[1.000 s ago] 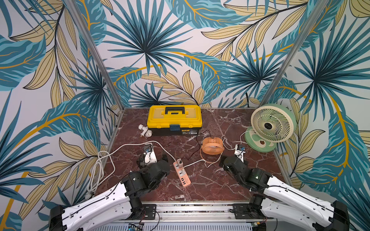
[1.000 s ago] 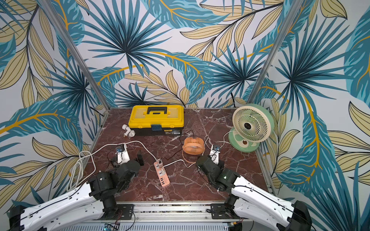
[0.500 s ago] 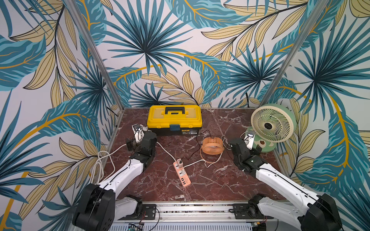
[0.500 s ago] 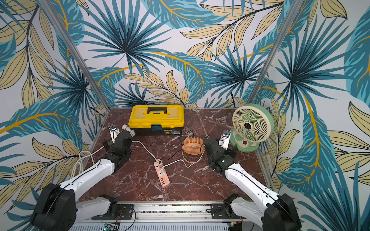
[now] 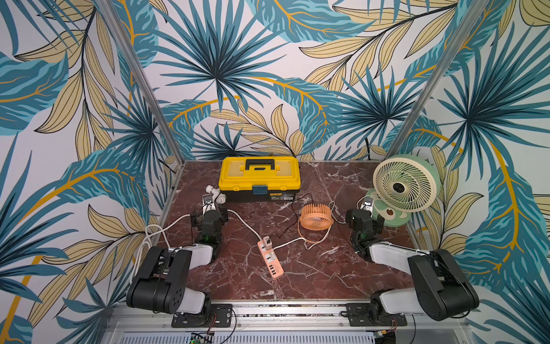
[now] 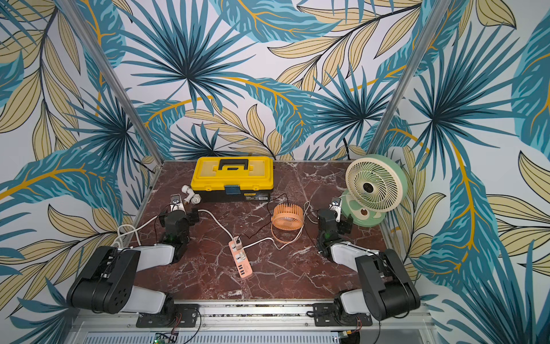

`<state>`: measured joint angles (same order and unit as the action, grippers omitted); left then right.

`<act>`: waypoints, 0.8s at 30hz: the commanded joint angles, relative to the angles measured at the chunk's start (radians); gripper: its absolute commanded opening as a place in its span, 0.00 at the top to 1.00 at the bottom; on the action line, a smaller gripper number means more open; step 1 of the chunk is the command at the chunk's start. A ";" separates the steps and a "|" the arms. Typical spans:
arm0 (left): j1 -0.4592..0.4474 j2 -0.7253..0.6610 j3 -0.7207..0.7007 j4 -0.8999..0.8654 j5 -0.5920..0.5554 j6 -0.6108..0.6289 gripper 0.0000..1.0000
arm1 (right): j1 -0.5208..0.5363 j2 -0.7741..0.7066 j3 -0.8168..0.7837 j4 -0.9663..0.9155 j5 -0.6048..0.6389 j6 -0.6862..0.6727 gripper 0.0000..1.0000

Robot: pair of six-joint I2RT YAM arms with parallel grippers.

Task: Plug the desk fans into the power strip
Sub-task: Reset both arms

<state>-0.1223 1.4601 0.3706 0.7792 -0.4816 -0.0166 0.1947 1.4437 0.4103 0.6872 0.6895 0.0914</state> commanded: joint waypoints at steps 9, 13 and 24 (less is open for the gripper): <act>0.032 0.058 0.016 0.068 0.176 0.033 0.00 | -0.141 0.077 -0.039 0.257 -0.342 -0.031 0.00; 0.030 0.061 0.015 0.087 0.176 0.035 0.00 | -0.140 0.072 -0.037 0.243 -0.343 -0.033 0.00; 0.028 0.060 0.017 0.079 0.172 0.037 0.00 | -0.140 0.069 -0.038 0.243 -0.342 -0.033 0.00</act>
<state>-0.1001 1.5352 0.3698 0.8635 -0.3164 0.0116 0.0547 1.5196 0.3759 0.9100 0.3569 0.0666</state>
